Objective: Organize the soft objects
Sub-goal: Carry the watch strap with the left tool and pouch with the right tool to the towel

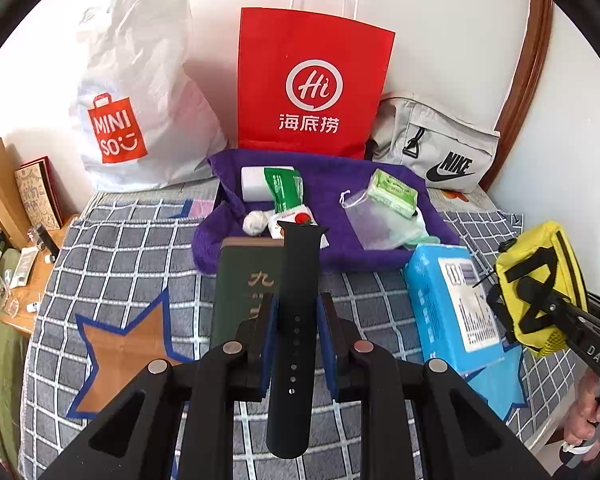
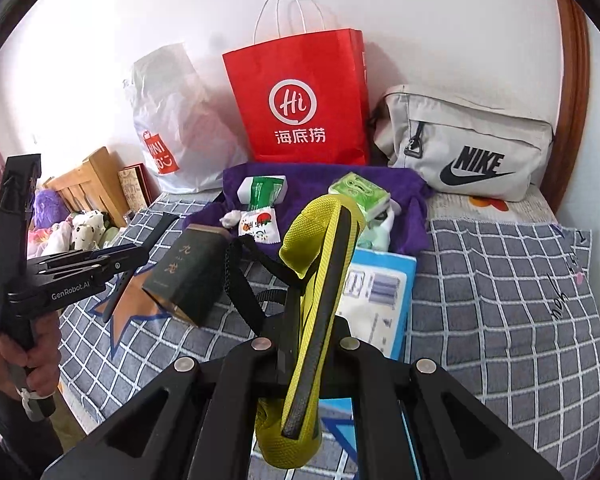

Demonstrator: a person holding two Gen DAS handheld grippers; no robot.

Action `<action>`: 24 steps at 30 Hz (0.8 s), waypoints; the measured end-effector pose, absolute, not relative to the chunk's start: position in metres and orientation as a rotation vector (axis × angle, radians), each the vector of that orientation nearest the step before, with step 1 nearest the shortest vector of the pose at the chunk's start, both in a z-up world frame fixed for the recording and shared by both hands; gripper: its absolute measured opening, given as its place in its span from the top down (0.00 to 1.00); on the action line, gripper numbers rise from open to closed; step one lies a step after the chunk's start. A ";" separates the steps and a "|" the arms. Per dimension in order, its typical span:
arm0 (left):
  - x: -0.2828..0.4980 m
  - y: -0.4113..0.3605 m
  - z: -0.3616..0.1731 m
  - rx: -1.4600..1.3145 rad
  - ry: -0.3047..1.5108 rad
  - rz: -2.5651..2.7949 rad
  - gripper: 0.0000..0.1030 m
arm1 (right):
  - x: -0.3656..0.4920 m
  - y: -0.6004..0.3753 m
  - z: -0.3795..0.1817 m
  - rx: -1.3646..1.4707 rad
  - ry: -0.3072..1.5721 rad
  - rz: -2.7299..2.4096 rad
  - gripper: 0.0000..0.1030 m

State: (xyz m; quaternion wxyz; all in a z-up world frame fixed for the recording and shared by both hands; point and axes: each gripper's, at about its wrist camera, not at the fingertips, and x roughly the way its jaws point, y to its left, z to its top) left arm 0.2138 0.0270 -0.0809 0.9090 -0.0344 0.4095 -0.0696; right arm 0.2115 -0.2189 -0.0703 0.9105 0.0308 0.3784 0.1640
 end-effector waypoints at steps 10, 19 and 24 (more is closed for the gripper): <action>0.249 0.027 -0.079 -0.065 0.842 -0.137 0.81 | 0.259 -0.212 -0.073 0.079 0.775 0.350 0.95; 0.286 0.034 -0.083 -0.077 0.862 -0.114 0.81 | 0.305 -0.200 -0.073 0.071 0.757 0.375 0.95; 0.307 0.041 -0.085 -0.094 0.873 -0.107 0.81 | 0.333 -0.192 -0.072 0.070 0.750 0.401 0.95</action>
